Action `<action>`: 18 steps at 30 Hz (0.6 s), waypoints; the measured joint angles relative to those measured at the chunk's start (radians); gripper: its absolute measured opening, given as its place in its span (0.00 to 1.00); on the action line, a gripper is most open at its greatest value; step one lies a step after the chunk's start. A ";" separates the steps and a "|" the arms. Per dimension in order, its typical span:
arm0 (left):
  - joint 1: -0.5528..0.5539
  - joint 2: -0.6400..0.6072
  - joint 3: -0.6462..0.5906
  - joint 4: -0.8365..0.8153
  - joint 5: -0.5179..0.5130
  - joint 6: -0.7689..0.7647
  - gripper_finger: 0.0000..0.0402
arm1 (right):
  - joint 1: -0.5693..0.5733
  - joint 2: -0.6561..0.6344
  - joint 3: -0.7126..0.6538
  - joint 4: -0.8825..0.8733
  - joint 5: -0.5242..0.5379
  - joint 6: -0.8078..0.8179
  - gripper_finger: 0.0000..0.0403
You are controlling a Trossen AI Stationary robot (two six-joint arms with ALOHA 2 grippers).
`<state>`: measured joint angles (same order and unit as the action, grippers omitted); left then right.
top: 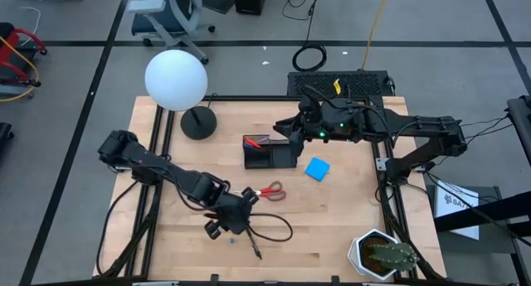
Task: Pick and place office supplies into organizer
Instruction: Put the black pen into the black desk organizer
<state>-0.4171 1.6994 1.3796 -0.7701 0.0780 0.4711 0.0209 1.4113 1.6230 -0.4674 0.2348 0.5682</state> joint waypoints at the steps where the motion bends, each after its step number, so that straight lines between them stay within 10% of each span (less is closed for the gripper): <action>1: 0.000 0.019 0.017 -0.004 0.000 0.004 0.37 | 0.000 0.000 0.000 -0.003 0.000 0.001 0.18; 18: -0.014 0.194 0.074 -0.036 -0.010 0.075 0.37 | 0.001 0.000 0.000 -0.047 -0.004 0.023 0.18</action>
<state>-0.4315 1.8932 1.4532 -0.8057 0.0685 0.5457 0.0216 1.4117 1.6230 -0.5140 0.2310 0.5907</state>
